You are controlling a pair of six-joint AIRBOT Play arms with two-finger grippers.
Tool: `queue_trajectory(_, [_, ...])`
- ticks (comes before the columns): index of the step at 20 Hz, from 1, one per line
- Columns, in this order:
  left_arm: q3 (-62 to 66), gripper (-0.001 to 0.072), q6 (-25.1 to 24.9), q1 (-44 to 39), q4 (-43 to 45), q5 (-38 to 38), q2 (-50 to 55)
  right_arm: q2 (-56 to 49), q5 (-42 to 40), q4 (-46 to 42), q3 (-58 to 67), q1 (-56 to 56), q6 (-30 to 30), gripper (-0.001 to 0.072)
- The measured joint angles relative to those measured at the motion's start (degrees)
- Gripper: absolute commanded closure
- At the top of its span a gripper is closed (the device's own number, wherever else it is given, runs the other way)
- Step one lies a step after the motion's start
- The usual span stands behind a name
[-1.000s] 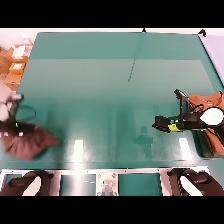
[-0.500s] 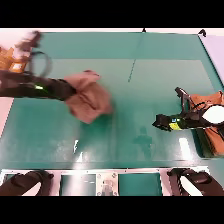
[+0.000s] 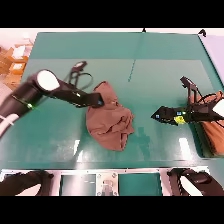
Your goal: Fold the shirts.
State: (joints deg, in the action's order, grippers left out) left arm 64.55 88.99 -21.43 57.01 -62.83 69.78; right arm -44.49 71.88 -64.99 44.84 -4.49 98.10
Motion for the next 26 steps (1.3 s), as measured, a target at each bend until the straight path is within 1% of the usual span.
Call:
queue_trajectory(3, [0.94, -0.0012, -1.46, 8.96, 1.40, -7.91, 0.74, -0.48, -1.01, 0.02, -2.60, 0.00, 0.00, 0.0283])
queue_trajectory(5, [-0.59, -0.0011, -2.47, 12.68, 2.05, -10.58, 1.03, -2.08, -3.26, 0.17, -5.53, 0.00, -0.07, 0.0286])
queue_trajectory(6, [-1.92, -0.0012, -2.97, 13.86, 2.12, -10.69, 1.09, -3.52, -4.48, 0.98, -6.93, 0.00, -0.70, 0.0286])
queue_trajectory(8, [-4.31, -0.0011, -4.70, 15.28, 0.76, -7.28, 1.84, -7.39, -6.40, 4.57, -8.96, -0.07, -3.54, 0.0285])
queue_trajectory(10, [-5.68, -0.0011, -8.00, 15.98, -3.15, -1.86, 3.87, -11.96, -7.80, 9.66, -10.40, -1.01, -7.78, 0.0284])
queue_trajectory(13, [-6.47, -0.0010, -14.93, 16.48, -12.83, 4.85, 9.64, -18.64, -9.77, 16.31, -11.78, -5.35, -12.48, 0.0285])
queue_trajectory(16, [-5.62, -0.0010, -21.33, 16.72, -22.62, 7.91, 17.07, -23.67, -13.92, 21.05, -12.28, -11.67, -14.56, 0.0291])
queue_trajectory(19, [-3.50, -0.0008, -25.27, 15.80, -28.41, 9.42, 22.47, -27.34, -18.38, 25.88, -12.46, -16.33, -15.47, 0.0350])
queue_trajectory(20, [-2.78, 0.0012, -26.29, 14.88, -29.51, 10.34, 23.63, -28.15, -19.76, 27.32, -12.46, -17.27, -15.78, 0.0500])
queue_trajectory(21, [-2.10, 0.0222, -27.06, 13.81, -30.53, 11.67, 24.50, -28.89, -21.05, 28.04, -12.41, -17.99, -15.98, 0.0641])
queue_trajectory(22, [-1.53, 0.0549, -27.67, 12.79, -31.08, 13.29, 25.16, -29.44, -22.49, 28.59, -12.37, -18.43, -16.33, 0.0698])
queue_trajectory(23, [-0.92, 0.0678, -28.30, 11.87, -31.41, 14.71, 25.68, -29.73, -23.28, 29.29, -12.26, -18.62, -16.79, 0.0698])
queue_trajectory(26, [1.81, 0.0682, -29.79, 10.93, -31.95, 15.87, 26.47, -30.05, -23.17, 30.16, -11.93, -18.18, -18.91, 0.0699])
